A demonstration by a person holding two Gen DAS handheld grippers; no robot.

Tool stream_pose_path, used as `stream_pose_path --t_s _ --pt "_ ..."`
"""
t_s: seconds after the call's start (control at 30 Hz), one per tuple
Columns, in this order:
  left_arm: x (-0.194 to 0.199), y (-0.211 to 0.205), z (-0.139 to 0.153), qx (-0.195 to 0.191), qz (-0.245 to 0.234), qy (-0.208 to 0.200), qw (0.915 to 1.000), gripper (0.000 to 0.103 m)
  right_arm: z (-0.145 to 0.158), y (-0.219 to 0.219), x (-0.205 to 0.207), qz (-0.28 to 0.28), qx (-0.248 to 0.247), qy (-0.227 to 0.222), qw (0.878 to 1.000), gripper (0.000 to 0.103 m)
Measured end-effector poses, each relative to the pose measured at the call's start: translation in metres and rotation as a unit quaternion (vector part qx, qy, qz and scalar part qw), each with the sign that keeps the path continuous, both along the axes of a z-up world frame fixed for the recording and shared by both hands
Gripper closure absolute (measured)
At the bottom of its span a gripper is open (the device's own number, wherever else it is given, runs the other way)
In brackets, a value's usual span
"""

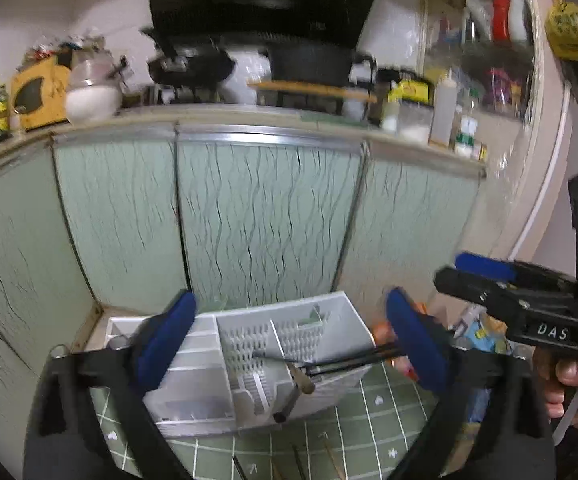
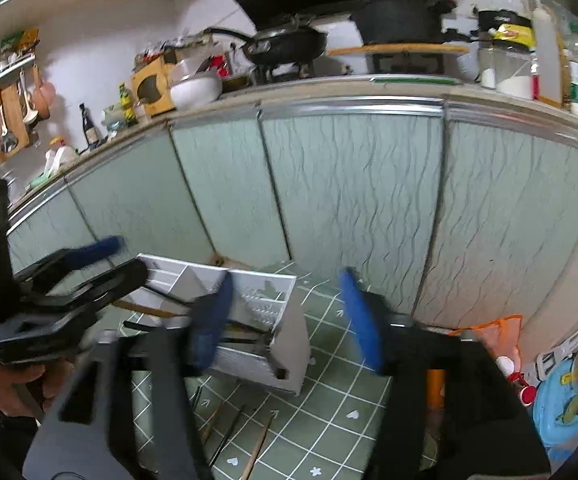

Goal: Organize utensils
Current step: 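Lower both black chopsticks into the holder and open both tools, then move both open tools back over the remaining chopsticks on the cloth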

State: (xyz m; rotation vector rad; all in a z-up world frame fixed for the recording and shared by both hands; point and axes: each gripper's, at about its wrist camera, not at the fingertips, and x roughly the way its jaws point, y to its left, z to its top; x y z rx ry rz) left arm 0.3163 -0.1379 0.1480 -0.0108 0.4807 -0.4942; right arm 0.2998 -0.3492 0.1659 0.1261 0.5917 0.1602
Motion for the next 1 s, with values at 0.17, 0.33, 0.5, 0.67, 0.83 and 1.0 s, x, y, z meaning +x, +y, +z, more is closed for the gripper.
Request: stream_pose_path --t_s 0.17,0.33,0.5,0.67,0.83,1.0 --pt "-0.009 0.008 0.005 0.017 0.011 -0.005 0.9998 0.004 0.001 -0.01 -0.015 -0.011 -0.002 -0.006 1.0 0.021" --pt "-0.026 0.014 0.006 0.038 0.013 -0.018 0.999 0.004 0.0 -0.005 -0.034 -0.006 -0.03 -0.017 0.999 0.007" --pt "-0.041 0.019 0.009 0.047 0.017 -0.027 0.9984 0.004 -0.001 0.005 -0.049 -0.005 -0.054 -0.017 0.998 0.007" --pt "-0.058 0.025 0.011 0.054 0.021 -0.033 0.9978 0.004 0.001 0.011 -0.065 -0.004 -0.056 -0.024 0.998 0.007" --pt "-0.074 0.03 0.01 0.067 0.023 -0.038 0.9967 0.004 0.002 0.018 -0.081 -0.008 -0.065 -0.034 0.997 0.007" --pt "-0.092 0.036 0.006 0.068 0.02 -0.039 0.9967 0.004 0.003 0.024 -0.099 -0.006 -0.074 -0.039 0.997 0.007"
